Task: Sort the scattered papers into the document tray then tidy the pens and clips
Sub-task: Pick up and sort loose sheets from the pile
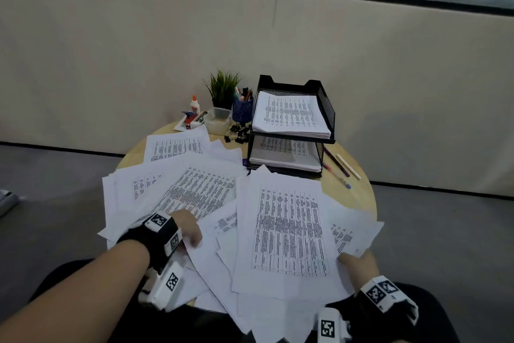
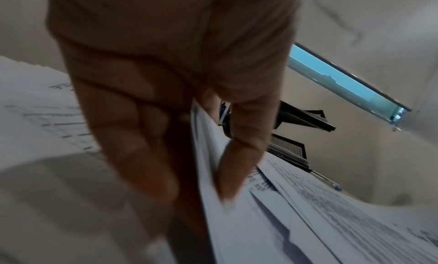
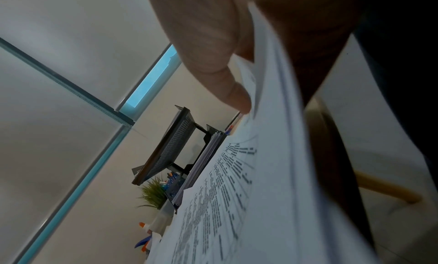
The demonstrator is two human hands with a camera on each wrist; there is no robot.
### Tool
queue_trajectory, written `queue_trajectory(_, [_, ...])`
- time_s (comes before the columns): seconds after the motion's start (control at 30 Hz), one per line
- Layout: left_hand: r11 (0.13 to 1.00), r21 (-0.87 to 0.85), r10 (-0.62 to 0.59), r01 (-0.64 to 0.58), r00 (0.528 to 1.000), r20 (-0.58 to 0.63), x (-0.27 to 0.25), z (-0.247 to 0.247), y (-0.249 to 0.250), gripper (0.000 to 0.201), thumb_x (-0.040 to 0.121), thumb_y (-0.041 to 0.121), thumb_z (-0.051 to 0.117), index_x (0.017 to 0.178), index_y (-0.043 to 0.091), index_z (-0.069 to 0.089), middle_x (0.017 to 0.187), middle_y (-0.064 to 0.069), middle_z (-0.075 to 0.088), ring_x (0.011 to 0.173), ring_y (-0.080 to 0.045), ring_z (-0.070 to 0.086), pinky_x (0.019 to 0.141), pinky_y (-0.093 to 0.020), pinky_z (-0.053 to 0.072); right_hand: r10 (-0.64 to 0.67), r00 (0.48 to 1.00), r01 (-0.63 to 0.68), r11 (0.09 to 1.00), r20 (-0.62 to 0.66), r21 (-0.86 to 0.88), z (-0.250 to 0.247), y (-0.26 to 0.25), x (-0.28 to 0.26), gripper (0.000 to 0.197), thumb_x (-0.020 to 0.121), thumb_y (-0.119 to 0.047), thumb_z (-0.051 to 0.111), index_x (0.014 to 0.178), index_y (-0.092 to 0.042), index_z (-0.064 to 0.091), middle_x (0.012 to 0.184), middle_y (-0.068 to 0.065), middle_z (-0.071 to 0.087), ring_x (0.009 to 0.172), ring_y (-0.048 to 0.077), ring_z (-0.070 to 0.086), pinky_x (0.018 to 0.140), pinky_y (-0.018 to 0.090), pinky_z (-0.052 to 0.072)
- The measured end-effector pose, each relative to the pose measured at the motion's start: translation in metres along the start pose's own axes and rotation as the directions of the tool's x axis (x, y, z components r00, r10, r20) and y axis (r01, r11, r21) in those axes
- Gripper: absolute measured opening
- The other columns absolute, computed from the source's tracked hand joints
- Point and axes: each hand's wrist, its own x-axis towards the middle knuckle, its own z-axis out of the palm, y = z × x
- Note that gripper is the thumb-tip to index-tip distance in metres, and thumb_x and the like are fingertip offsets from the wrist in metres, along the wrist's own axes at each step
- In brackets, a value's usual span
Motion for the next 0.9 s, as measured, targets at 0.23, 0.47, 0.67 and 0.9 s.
queue_trajectory(0.23, [0.969, 0.216, 0.133, -0.119, 0.990, -0.053, 0.003, 0.015, 0.019, 0.051, 0.093, 0.054, 0.042, 0.079, 0.008, 0.060, 0.085, -0.010, 0.055, 0.076, -0.016, 0.056, 0.063, -0.020, 0.032, 0.010, 0.990, -0.013, 1.000, 0.143, 0.027, 0.010, -0.002, -0.003, 0.017, 0.084, 0.016, 0.045, 0.092, 0.002, 0.050, 0.081, 0.013, 0.057, 0.081, 0.029, 0.054, 0.067, 0.034, 0.046])
queue_trajectory(0.47, [0.969, 0.113, 0.217, -0.219, 0.976, 0.034, 0.016, 0.031, 0.018, 0.058, 0.088, 0.047, 0.058, 0.137, 0.017, 0.047, 0.139, -0.001, 0.050, 0.124, -0.020, 0.049, 0.096, -0.020, 0.034, -0.033, 0.944, 0.014, 0.998, 0.330, 0.060, 0.015, 0.000, -0.004, 0.030, 0.060, -0.002, 0.063, 0.089, 0.005, 0.064, 0.092, 0.025, 0.070, 0.089, 0.040, 0.066, 0.086, 0.056, 0.051])
queue_trajectory(0.67, [0.953, -0.045, 0.300, -0.299, 0.954, 0.020, 0.017, 0.039, 0.006, 0.047, 0.087, 0.022, 0.064, 0.131, 0.011, 0.052, 0.132, 0.002, 0.055, 0.118, -0.017, 0.052, 0.102, -0.027, 0.036, -0.141, 0.954, 0.124, 0.989, 0.264, 0.079, 0.011, -0.002, -0.003, 0.010, 0.088, -0.003, 0.058, 0.095, -0.008, 0.063, 0.094, 0.011, 0.067, 0.089, 0.030, 0.063, 0.083, 0.041, 0.052])
queue_trajectory(0.9, [0.907, -0.322, 0.242, -0.270, 0.962, -0.124, 0.021, 0.030, -0.023, 0.044, 0.086, 0.002, 0.062, 0.128, 0.007, 0.051, 0.130, -0.007, 0.055, 0.114, -0.021, 0.052, 0.101, -0.029, 0.037, -0.043, 0.997, 0.052, 0.990, 0.068, -0.127, 0.003, -0.001, 0.006, 0.051, 0.090, -0.016, 0.059, 0.136, -0.001, 0.043, 0.137, 0.017, 0.048, 0.121, 0.032, 0.049, 0.097, 0.034, 0.038])
